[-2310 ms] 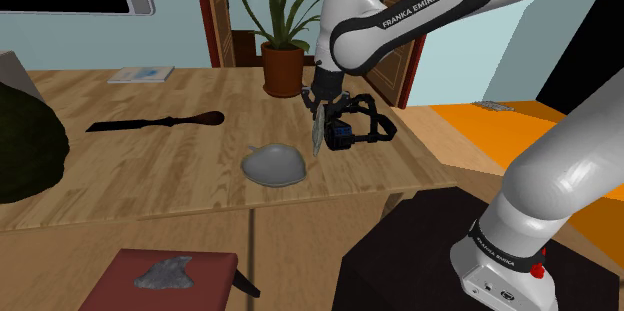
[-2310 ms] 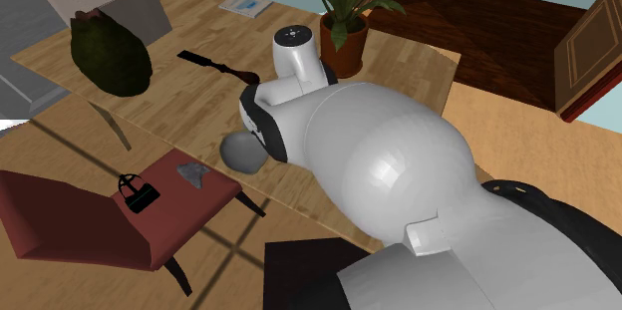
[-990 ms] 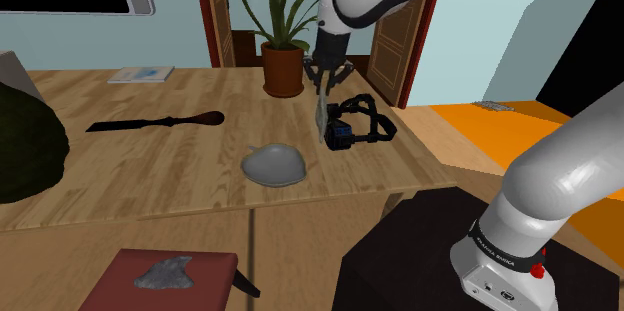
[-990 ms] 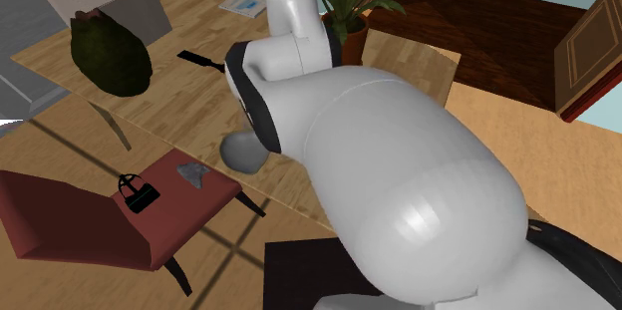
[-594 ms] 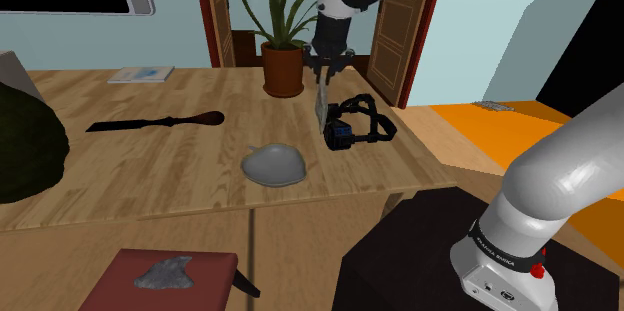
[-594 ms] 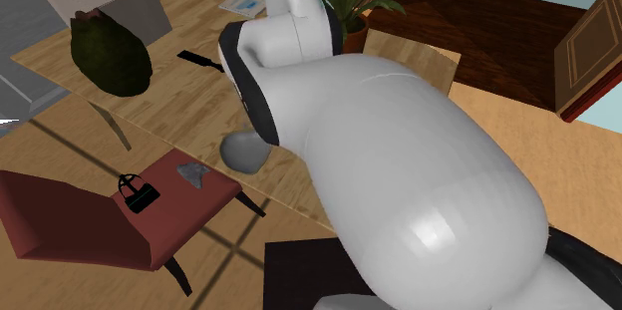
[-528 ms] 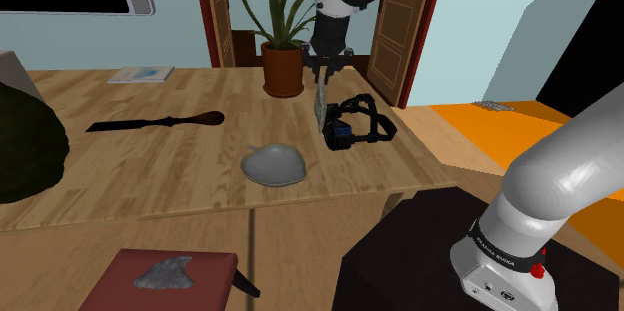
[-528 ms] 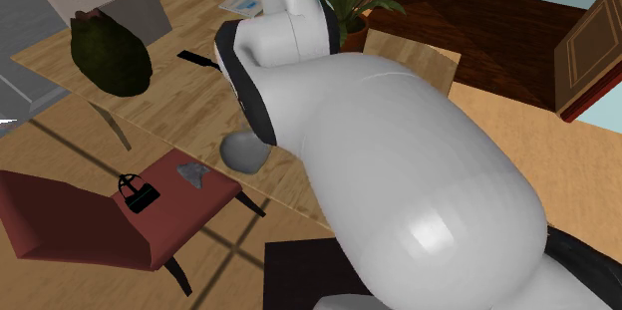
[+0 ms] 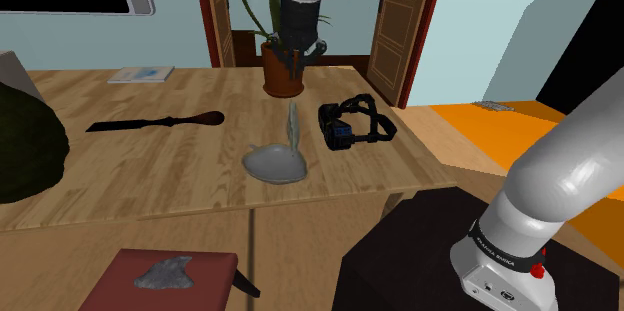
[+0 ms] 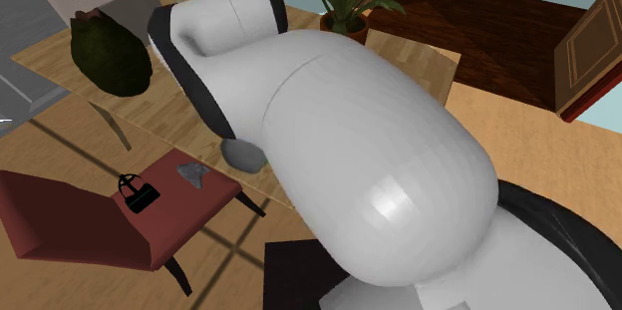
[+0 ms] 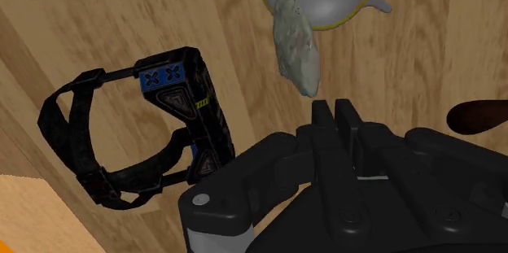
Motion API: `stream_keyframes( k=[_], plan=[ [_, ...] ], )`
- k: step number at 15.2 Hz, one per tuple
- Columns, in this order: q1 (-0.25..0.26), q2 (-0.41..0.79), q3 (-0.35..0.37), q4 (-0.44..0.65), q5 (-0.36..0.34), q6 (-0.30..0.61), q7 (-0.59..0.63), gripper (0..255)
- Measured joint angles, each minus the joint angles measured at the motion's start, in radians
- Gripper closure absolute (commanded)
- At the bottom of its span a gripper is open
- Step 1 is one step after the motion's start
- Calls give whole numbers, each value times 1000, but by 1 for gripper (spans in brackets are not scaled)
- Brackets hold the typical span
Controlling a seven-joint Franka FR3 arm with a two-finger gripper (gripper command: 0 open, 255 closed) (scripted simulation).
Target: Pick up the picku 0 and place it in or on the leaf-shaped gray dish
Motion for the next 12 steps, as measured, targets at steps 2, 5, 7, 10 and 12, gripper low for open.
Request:
stream_keyframes(
  k=[2, 5, 7, 10, 12],
  plan=[
    [13, 51, 41, 73, -28, -32, 62, 255],
    [15, 62, 48, 70, -44, -30, 63, 0],
    [23, 110, 74, 72, -107, -32, 70, 0],
    [41, 194, 111, 77, -222, -46, 83, 0],
    [56, 251, 126, 74, -303, -55, 88, 0]
  ],
)
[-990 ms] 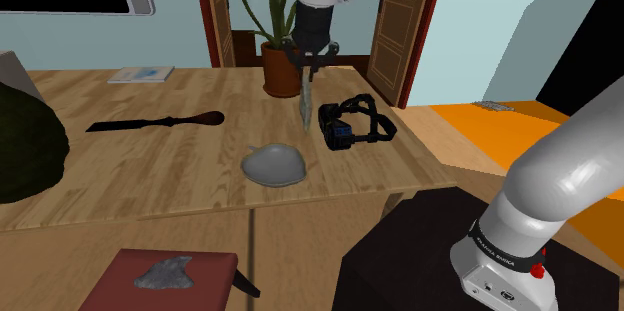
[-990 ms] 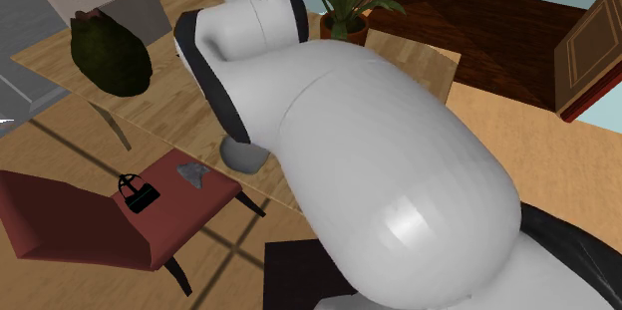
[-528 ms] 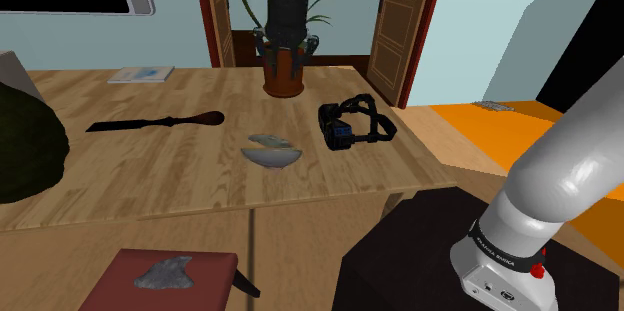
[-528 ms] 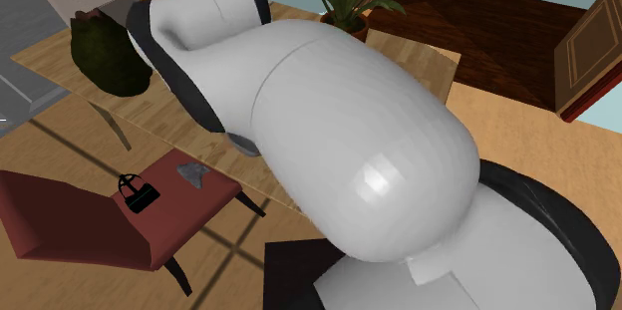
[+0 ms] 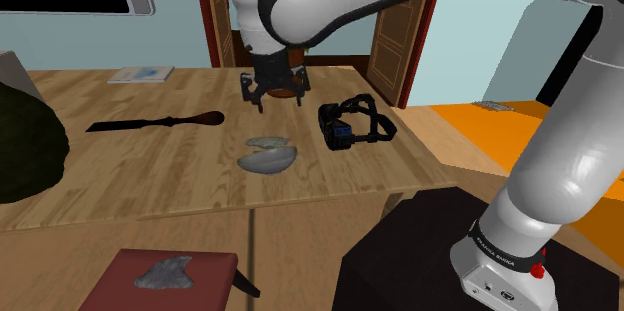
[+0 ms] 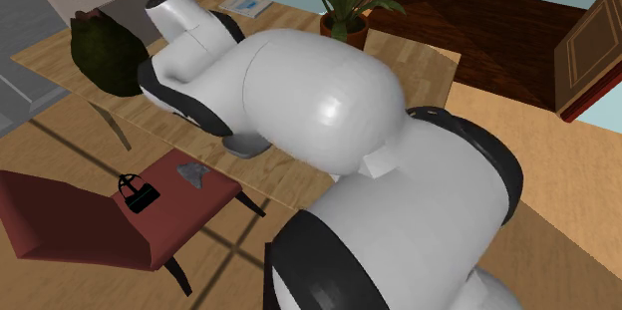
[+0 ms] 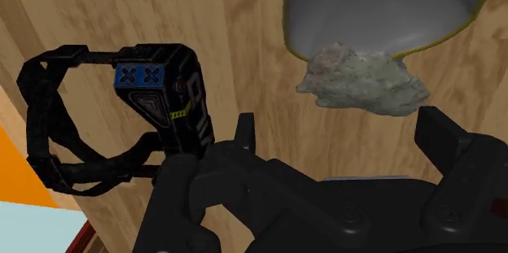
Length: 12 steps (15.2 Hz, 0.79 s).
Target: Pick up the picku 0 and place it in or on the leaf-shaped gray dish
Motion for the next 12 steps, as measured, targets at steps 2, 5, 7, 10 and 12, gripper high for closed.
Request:
stream_keyframes(
  k=[2, 5, 7, 10, 12],
  plan=[
    [17, 55, 9, -14, -80, -2, 5, 0],
    [51, 145, 13, -11, -194, -21, 19, 0],
    [56, 162, 10, -23, -220, -12, 24, 0],
    [51, 176, 2, -48, -241, 19, 31, 0],
    [48, 186, -3, -62, -253, 39, 38, 0]
  ],
)
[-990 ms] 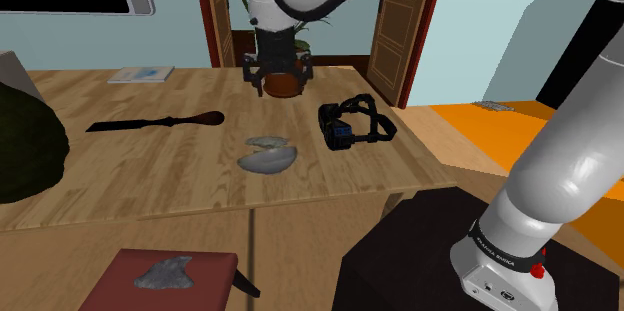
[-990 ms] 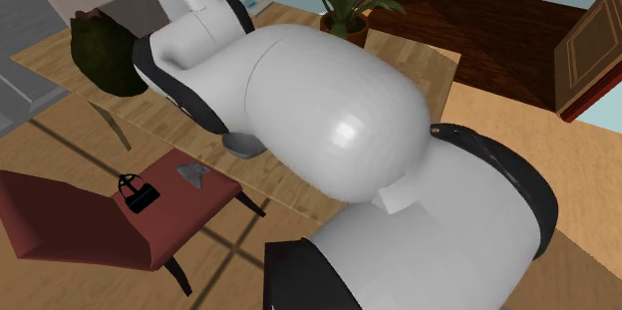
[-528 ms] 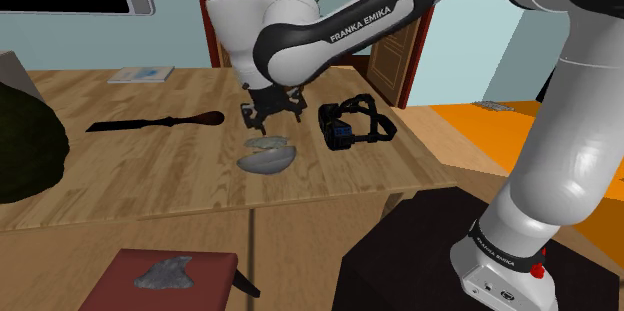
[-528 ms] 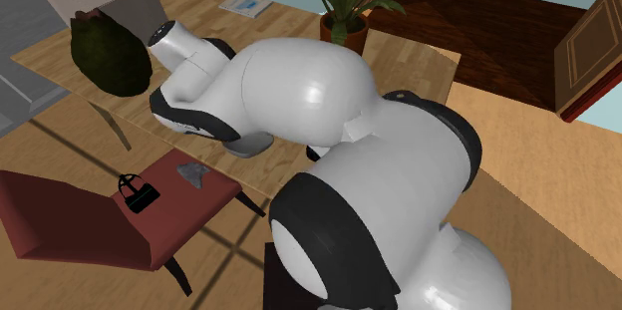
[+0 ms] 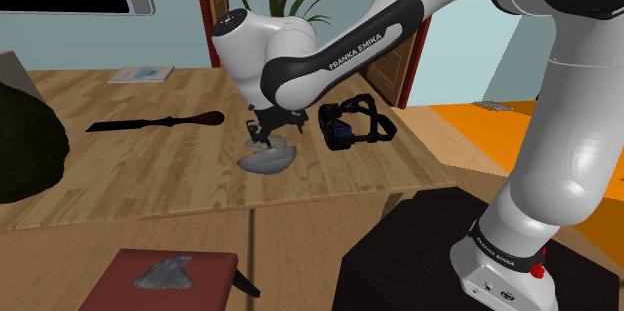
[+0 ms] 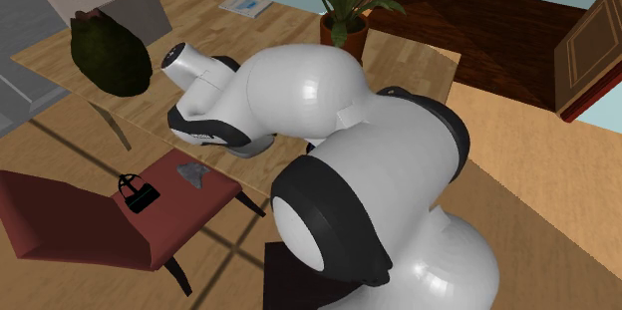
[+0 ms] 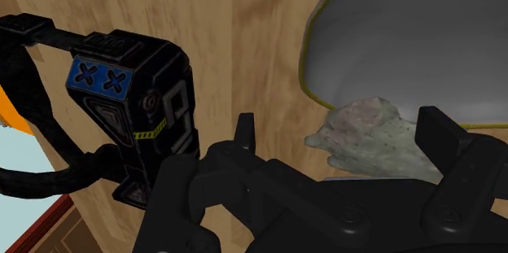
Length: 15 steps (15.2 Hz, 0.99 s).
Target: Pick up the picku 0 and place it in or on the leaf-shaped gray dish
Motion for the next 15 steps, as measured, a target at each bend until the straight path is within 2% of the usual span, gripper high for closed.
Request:
stream_keyframes(
  k=[7, 8, 15],
  plan=[
    [-5, 0, -4, -18, -5, 19, 3, 0],
    [-5, 0, -4, -18, -5, 19, 3, 255],
    [-5, 0, -4, -18, -5, 19, 3, 255]
  ],
)
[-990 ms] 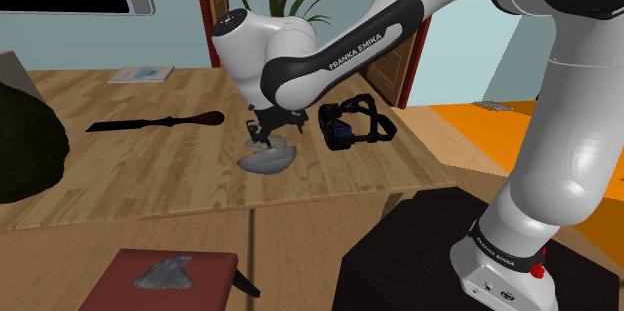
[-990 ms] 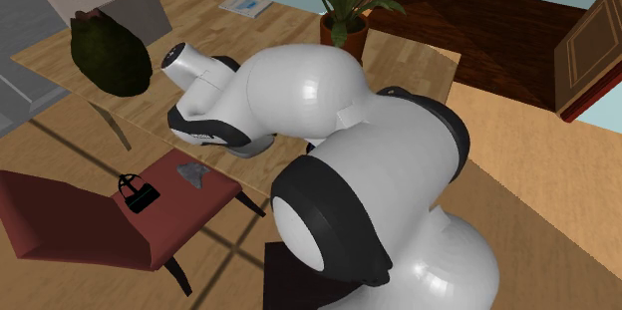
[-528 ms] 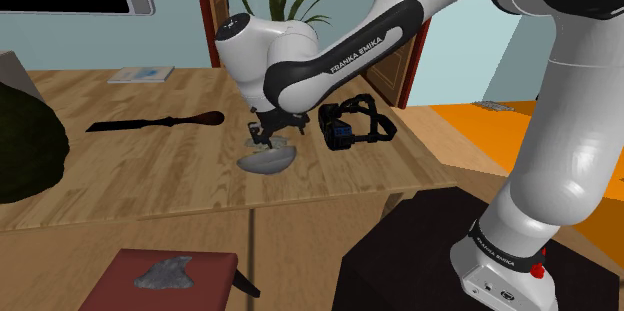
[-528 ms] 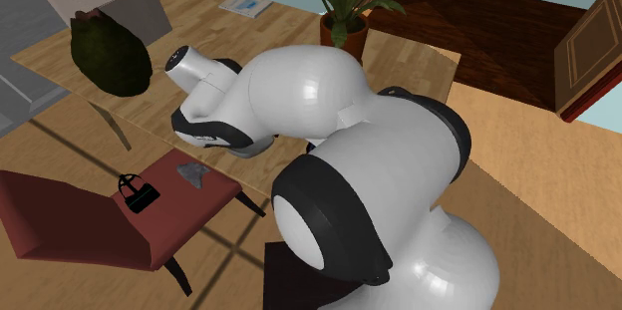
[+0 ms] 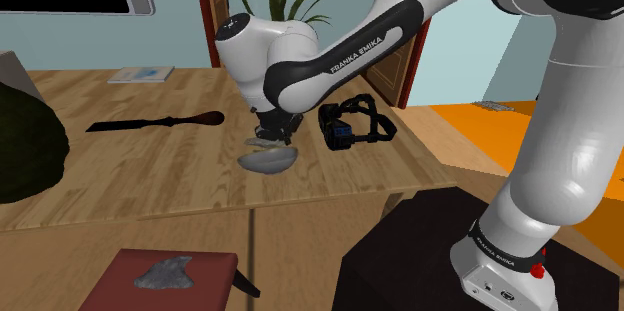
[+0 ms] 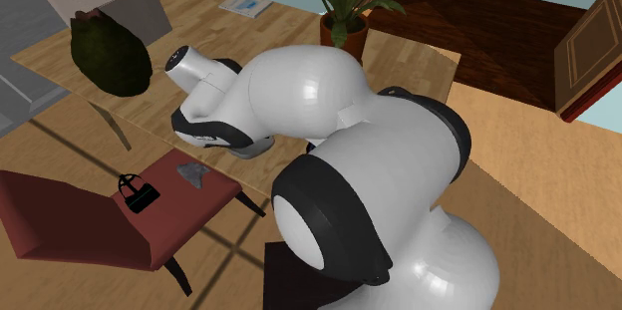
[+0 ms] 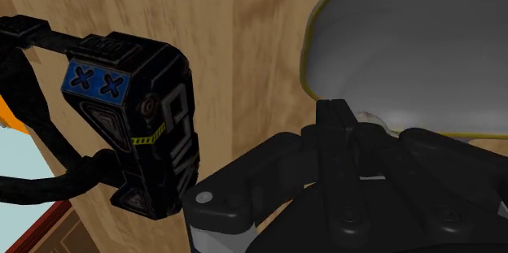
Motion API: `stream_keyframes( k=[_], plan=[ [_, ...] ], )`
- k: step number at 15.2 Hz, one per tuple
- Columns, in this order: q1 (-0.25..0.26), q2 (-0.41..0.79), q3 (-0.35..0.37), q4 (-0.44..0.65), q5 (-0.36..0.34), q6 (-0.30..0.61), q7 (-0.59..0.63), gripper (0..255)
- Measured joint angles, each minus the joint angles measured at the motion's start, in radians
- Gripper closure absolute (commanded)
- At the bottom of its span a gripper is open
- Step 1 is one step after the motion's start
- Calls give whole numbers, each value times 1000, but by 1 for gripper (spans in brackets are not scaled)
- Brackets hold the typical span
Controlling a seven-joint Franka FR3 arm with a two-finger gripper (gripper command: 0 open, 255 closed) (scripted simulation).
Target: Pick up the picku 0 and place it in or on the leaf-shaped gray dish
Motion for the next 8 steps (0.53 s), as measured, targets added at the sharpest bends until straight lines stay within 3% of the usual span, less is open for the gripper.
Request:
stream_keyframes(
  k=[2, 3, 4, 5, 7, 8],
  plan=[
    [0, 0, 0, 0, 0, 0, 0, 255],
    [0, 0, 0, 0, 0, 0, 0, 0],
    [0, 0, 0, 0, 0, 0, 0, 0],
    [14, 14, 6, 9, -44, -11, -47, 0],
    [53, 34, 31, -1, -233, -10, -275, 0],
    [54, 34, 32, -2, -262, -9, -331, 0]
  ],
)
